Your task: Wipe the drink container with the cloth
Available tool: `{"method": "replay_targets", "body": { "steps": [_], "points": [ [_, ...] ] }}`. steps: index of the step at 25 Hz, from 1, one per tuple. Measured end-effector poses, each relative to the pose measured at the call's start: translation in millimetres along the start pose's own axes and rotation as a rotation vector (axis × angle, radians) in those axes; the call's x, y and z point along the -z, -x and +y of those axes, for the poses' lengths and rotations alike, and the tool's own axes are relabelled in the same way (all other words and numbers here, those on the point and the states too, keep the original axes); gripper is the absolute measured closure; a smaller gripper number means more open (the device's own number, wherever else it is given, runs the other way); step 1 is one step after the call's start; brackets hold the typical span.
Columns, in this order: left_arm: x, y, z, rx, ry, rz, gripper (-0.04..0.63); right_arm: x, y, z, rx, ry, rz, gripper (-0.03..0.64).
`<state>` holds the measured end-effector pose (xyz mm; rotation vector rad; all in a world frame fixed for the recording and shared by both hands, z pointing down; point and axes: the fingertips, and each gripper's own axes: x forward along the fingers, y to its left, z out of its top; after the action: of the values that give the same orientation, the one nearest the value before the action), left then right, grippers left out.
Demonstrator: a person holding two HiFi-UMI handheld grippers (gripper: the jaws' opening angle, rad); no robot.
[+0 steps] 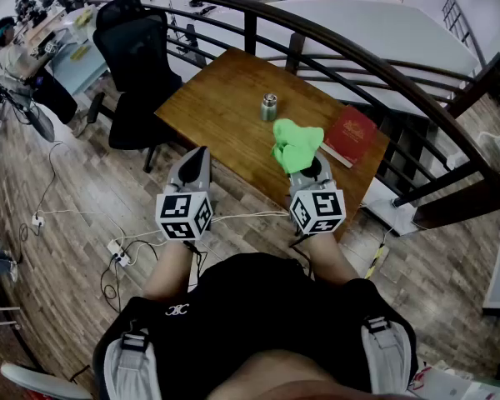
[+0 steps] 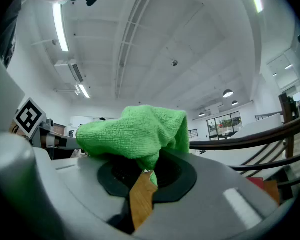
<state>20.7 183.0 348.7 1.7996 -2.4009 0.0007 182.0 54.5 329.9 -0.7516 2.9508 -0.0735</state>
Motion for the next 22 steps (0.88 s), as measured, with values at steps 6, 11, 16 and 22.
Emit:
{"method": "replay_targets", "body": {
  "steps": [6, 11, 16, 22],
  "points": [
    [0.0, 10.6, 14.3, -0.003, -0.001, -0.01, 0.541, -2.8, -0.1, 17.1, -0.001, -0.002, -0.026, 0.569],
    [2.1, 27.0, 24.9, 0.004, 0.004, -0.014, 0.541, -3.4, 4.2, 34.3, -0.001, -0.002, -0.031, 0.569],
    [3.2, 45.2, 38.9, 0.024, 0.005, -0.027, 0.541, 0.7, 9.9, 60.5, 0.005, 0.012, -0.025, 0.569],
    [25.5, 62.2, 56.8, 0.068, 0.038, 0.006, 0.541, 4.7, 22.3, 89.8, 0.052, 0.036, -0.03, 0.569]
  ]
}}
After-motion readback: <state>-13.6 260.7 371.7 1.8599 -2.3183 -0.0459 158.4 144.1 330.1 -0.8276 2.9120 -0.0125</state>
